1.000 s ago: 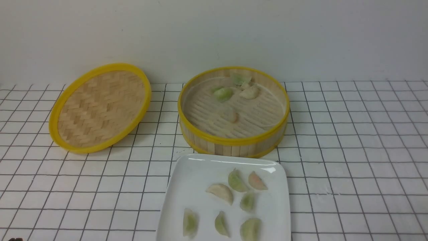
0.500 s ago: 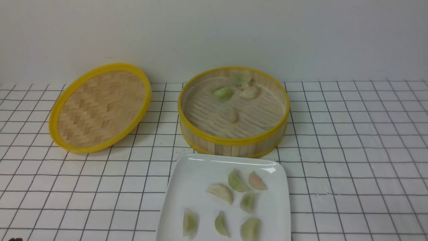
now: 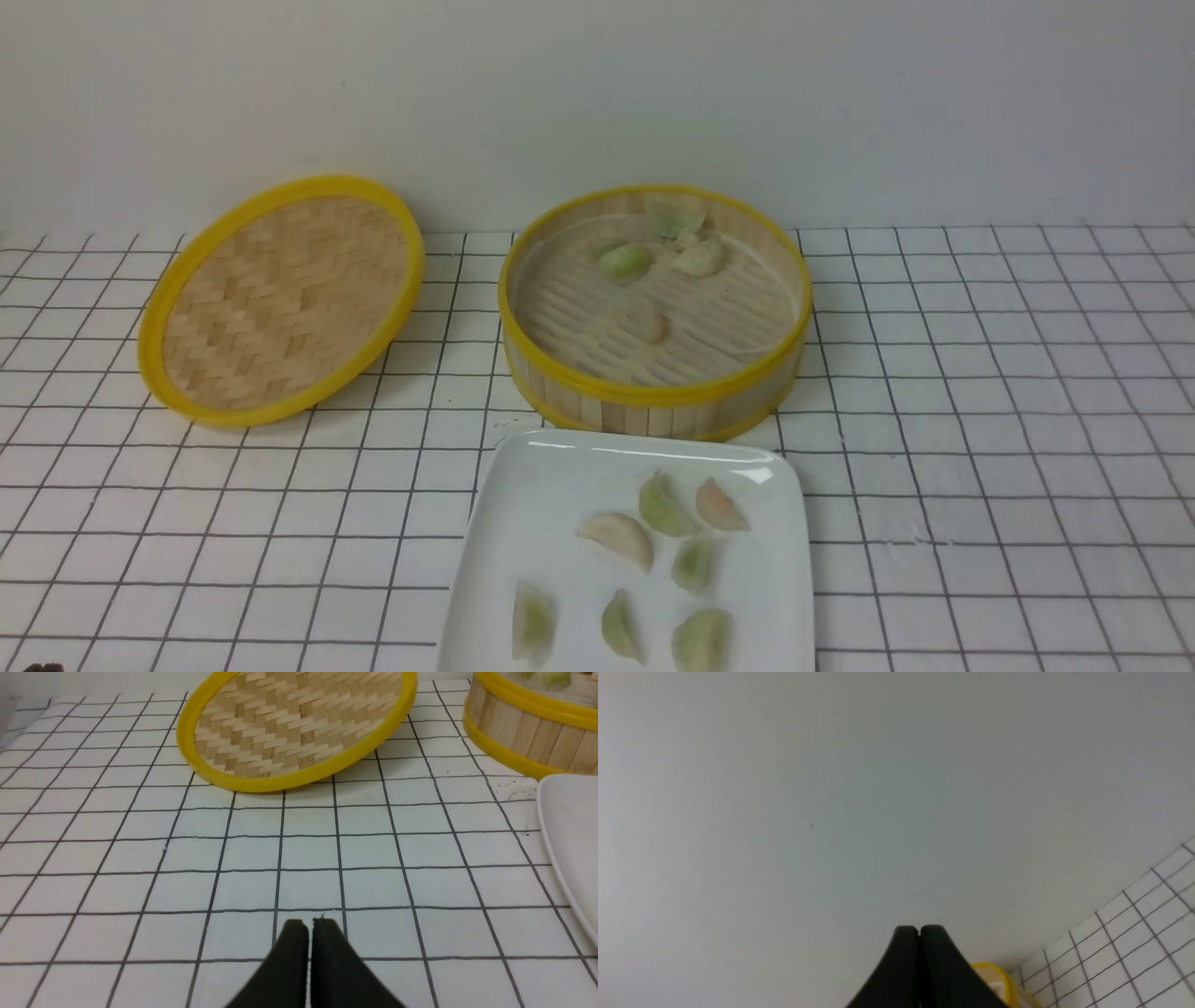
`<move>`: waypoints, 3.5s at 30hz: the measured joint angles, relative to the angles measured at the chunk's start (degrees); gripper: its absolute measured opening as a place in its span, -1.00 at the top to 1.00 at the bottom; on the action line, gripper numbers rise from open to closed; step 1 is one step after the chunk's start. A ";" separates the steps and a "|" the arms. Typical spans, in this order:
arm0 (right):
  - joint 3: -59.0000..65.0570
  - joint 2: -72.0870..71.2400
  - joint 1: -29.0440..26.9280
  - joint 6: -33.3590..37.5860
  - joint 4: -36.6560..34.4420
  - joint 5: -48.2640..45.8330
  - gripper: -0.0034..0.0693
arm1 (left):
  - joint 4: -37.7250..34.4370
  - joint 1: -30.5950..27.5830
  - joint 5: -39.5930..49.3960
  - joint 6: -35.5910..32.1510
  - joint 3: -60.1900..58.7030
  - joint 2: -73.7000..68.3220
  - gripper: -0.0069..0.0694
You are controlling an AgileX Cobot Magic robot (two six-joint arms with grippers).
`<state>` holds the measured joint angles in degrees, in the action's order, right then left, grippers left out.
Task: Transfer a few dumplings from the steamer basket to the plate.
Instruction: Use the right arm to grab a dumpling from inside the steamer, then use the right arm to put the dumpling into the plate, then use the right arm to grab a dumpling from inside the steamer
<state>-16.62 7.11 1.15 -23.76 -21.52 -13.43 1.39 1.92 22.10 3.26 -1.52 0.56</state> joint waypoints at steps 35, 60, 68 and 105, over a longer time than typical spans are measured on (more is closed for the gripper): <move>-116.27 127.60 28.56 14.64 18.58 -57.89 0.71 | 0.00 0.00 0.00 0.00 0.00 0.00 0.83; -123.28 134.54 28.81 19.23 20.73 -58.11 0.43 | 0.00 0.00 0.00 0.00 0.00 0.00 0.83; -90.53 110.44 29.96 22.14 8.33 -57.68 0.43 | 0.00 0.00 0.00 0.00 0.00 0.00 0.83; -107.50 127.11 23.91 23.44 23.88 -36.97 -0.41 | 0.00 0.00 0.00 0.00 0.00 0.00 0.83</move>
<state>-124.12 134.22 25.06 -0.33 2.35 -50.40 1.39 1.92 22.10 3.26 -1.52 0.56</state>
